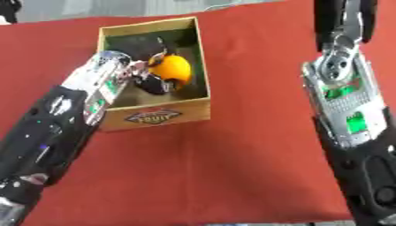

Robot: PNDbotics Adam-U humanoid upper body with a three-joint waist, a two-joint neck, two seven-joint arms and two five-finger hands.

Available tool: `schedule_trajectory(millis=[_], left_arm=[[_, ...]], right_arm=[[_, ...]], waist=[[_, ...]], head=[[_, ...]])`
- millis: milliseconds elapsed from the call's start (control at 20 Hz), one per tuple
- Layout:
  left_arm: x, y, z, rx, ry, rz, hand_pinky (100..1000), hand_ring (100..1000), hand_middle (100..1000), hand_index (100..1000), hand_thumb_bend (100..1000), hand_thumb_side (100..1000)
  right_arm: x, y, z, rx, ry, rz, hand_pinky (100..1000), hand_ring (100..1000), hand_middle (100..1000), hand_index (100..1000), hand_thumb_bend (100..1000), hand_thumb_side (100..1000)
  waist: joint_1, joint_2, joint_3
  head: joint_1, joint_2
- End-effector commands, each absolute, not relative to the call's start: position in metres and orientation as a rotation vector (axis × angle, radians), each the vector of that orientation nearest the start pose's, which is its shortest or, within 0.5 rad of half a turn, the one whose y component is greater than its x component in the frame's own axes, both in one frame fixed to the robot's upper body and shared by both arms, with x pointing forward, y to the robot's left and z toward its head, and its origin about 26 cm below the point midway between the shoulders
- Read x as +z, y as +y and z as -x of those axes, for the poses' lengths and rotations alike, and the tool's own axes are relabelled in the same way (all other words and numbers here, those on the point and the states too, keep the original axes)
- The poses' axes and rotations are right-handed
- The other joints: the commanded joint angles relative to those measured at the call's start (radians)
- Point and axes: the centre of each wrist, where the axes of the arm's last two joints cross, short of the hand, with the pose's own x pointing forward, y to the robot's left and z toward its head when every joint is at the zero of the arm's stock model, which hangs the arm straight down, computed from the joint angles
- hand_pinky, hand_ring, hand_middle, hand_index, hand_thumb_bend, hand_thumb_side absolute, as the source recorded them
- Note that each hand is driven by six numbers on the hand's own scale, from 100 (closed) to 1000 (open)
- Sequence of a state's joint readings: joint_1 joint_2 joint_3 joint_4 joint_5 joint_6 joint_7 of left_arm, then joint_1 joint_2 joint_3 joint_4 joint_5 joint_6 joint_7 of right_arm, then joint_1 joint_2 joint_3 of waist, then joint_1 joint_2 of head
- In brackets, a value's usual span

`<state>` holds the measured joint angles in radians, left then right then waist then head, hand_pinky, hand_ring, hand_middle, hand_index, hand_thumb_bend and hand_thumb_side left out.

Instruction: Pick up objects on the table and place them in the box.

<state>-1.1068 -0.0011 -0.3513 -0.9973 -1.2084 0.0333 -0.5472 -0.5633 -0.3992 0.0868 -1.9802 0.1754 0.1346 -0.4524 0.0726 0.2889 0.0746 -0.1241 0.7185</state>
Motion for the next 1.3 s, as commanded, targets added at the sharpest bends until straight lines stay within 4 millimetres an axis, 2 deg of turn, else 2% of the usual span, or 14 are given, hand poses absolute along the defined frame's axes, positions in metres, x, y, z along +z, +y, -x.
schedule_trajectory(millis=[50, 100, 150, 250, 300, 350, 550, 900, 1300], left_arm=[[0.225, 0.024, -0.443, -1.871, -1.405, -0.901, 690, 831, 846, 937, 414, 455], [0.226, 0.024, -0.443, -1.878, -1.391, -0.914, 703, 840, 857, 947, 486, 489], [0.227, 0.024, -0.443, -1.882, -1.378, -0.927, 726, 858, 875, 959, 606, 540], [0.227, 0.025, -0.443, -1.888, -1.349, -0.957, 770, 892, 911, 977, 780, 608], [0.228, 0.026, -0.444, -1.891, -1.334, -0.977, 780, 898, 918, 981, 815, 620], [0.229, 0.026, -0.444, -1.894, -1.322, -0.992, 794, 909, 930, 986, 893, 644], [0.231, 0.028, -0.445, -1.892, -1.296, -1.018, 819, 930, 959, 1000, 1000, 679], [0.258, 0.044, -0.446, -1.770, -1.398, -0.981, 817, 930, 953, 1000, 1000, 781], [0.302, 0.067, -0.440, -1.600, -1.553, -0.930, 789, 901, 909, 975, 1000, 816]], right_arm=[[0.279, -0.224, -0.310, 0.048, -2.510, 0.560, 837, 788, 679, 875, 100, 1000], [0.279, -0.224, -0.310, 0.047, -2.510, 0.559, 837, 788, 679, 875, 100, 1000], [0.279, -0.224, -0.310, 0.047, -2.509, 0.559, 837, 788, 678, 875, 100, 1000], [0.279, -0.224, -0.310, 0.046, -2.508, 0.559, 836, 788, 678, 875, 100, 1000], [0.279, -0.224, -0.310, 0.045, -2.507, 0.559, 837, 788, 678, 875, 100, 1000], [0.279, -0.224, -0.310, 0.044, -2.507, 0.558, 836, 788, 678, 875, 100, 1000], [0.278, -0.224, -0.310, 0.042, -2.505, 0.556, 837, 788, 678, 875, 100, 1000], [0.278, -0.224, -0.310, 0.037, -2.502, 0.554, 836, 789, 678, 875, 100, 1000], [0.278, -0.223, -0.310, 0.040, -2.500, 0.552, 836, 789, 678, 875, 100, 1000]], waist=[[-0.007, -0.019, 0.000], [-0.007, -0.020, 0.000], [-0.008, -0.020, 0.001], [-0.009, -0.021, 0.001], [-0.009, -0.021, 0.002], [-0.010, -0.022, 0.002], [-0.010, -0.024, 0.004], [-0.010, -0.025, -0.001], [-0.007, -0.026, -0.001]], head=[[0.007, -0.011], [0.007, -0.012], [0.008, -0.013], [0.011, -0.014], [0.013, -0.015], [0.014, -0.016], [0.014, -0.015], [0.007, -0.010], [0.000, -0.006]])
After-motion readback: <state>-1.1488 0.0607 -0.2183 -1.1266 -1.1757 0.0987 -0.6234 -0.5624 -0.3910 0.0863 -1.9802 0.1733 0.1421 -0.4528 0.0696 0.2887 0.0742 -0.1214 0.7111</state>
